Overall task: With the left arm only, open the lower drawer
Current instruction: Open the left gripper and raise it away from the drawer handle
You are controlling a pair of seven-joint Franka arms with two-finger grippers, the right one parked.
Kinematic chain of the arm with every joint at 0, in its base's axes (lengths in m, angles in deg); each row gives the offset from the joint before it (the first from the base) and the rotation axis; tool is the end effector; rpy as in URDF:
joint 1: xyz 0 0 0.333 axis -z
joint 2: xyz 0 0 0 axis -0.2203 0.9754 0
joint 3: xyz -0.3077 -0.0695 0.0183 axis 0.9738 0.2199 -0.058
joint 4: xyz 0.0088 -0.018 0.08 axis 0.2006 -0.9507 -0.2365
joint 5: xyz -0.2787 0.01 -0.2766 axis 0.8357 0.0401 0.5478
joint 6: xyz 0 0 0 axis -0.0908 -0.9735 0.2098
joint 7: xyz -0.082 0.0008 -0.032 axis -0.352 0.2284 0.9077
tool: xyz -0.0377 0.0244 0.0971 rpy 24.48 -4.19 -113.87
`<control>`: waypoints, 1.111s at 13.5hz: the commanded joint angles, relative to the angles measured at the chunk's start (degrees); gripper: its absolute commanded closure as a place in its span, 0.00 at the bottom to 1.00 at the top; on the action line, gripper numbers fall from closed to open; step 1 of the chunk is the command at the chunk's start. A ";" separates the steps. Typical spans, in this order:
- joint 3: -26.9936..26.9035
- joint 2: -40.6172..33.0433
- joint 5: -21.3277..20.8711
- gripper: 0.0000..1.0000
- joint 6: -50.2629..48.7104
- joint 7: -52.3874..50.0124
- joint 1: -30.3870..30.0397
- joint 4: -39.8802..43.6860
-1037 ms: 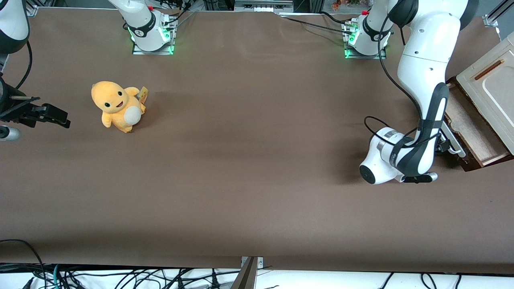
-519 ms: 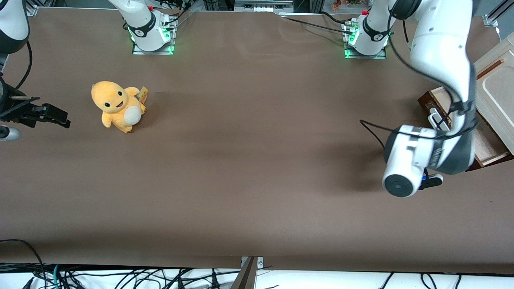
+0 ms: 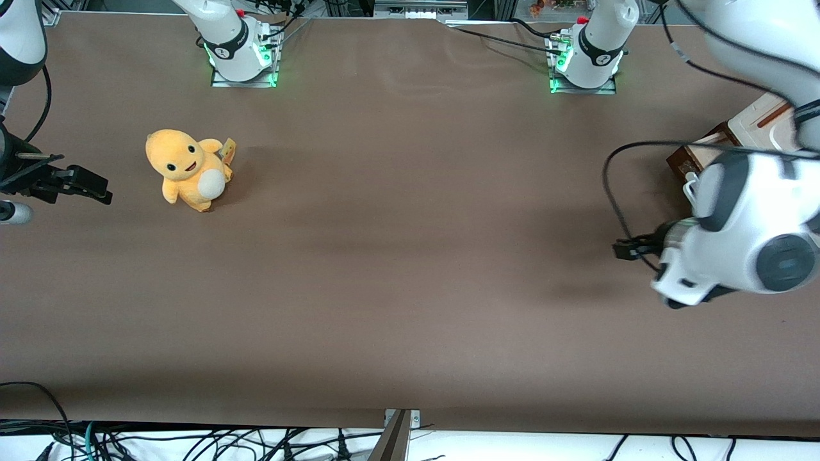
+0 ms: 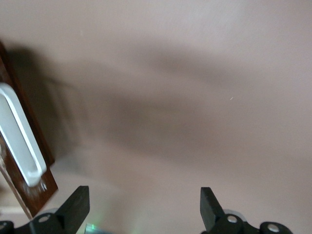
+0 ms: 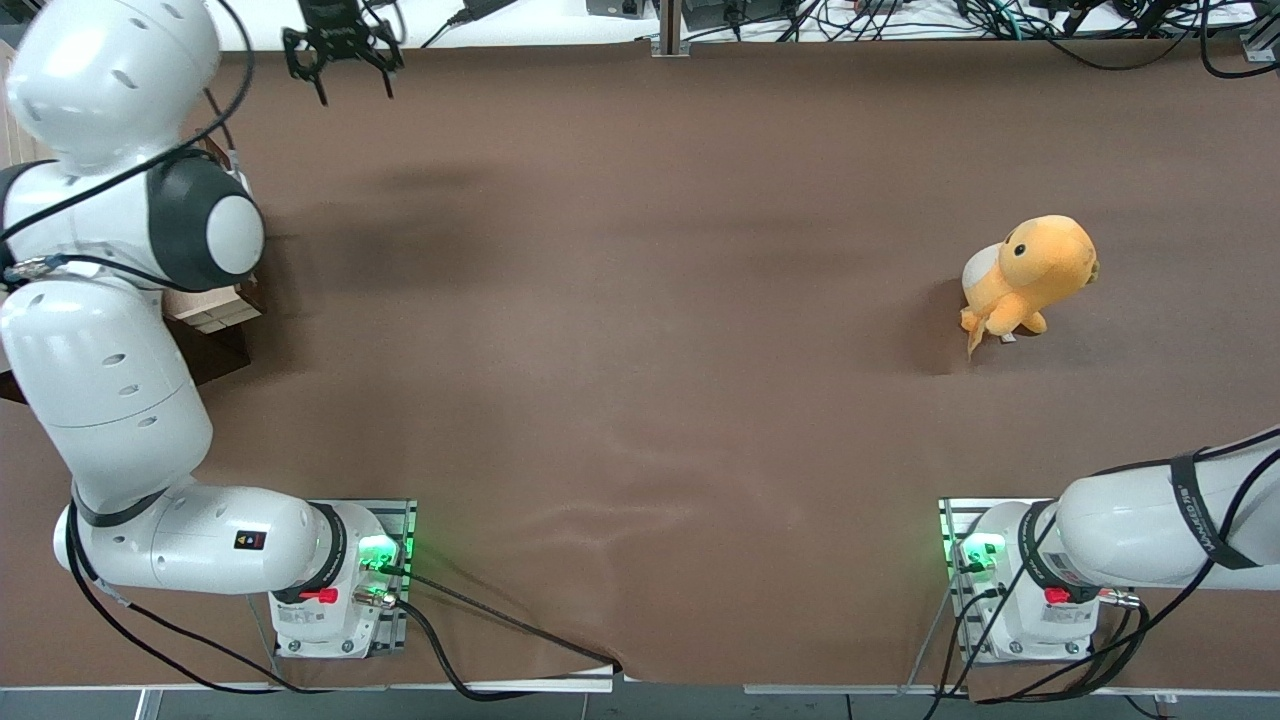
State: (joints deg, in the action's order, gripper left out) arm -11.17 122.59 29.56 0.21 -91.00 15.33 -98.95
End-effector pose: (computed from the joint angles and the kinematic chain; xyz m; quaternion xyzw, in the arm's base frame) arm 0.6896 -0.0501 0.4451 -0.9763 -0.1383 0.1623 0.0361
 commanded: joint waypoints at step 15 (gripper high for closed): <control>-3.50 -34.59 2.87 0.00 6.33 25.63 -0.40 -30.97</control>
State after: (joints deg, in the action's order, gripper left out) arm -14.41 89.55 31.36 6.41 -67.12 14.77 -126.70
